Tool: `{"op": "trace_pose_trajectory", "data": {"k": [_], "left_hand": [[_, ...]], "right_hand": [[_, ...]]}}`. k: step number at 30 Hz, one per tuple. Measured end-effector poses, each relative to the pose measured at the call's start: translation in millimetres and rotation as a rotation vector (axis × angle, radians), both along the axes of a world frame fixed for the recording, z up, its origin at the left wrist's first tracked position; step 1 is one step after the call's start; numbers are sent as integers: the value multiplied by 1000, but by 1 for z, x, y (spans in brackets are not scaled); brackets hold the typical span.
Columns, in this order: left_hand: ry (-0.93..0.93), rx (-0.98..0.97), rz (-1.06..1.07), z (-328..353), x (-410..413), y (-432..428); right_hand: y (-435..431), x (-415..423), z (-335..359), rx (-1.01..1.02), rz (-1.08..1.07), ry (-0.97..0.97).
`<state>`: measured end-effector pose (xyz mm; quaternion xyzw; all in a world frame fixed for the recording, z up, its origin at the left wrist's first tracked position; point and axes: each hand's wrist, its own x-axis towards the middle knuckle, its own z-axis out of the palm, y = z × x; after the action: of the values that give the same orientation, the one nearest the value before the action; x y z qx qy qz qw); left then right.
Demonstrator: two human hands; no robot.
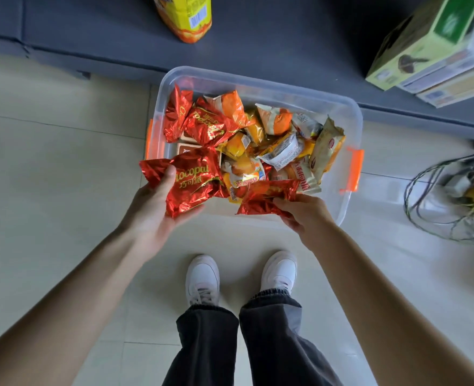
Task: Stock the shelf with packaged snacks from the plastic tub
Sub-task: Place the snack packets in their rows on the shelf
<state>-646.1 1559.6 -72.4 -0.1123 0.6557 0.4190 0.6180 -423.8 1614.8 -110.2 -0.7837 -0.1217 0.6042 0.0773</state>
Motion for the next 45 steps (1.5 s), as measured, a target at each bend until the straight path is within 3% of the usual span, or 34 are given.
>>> {"op": "trace_pose_trajectory", "data": {"k": [7,11,17,21,27,33,40,45], "left_hand": [[109,52,-197,73,7,2],[67,147,-286,134,9,2],[33,315,-314,242,12,-8],[146,339,-375,311,15,-31],[295,427,-467,422,14,-51],[394,511,-549,541,-6,-53],[522,541,-529,626,-34,-39],[602,603,-519,644,-79,-9]], "right_hand": [[-12,23,104,176,-228,471],[-13,12,171,298,-157,680],[-20,-13,265,430,44,788],[-36,-25,331,469,247,728],[-44,-27,447,658,321,528],[-26,-44,577,883,793,368],[5,-77,666,1114,1132,115],[35,-123,693,1101,1201,223]]}}
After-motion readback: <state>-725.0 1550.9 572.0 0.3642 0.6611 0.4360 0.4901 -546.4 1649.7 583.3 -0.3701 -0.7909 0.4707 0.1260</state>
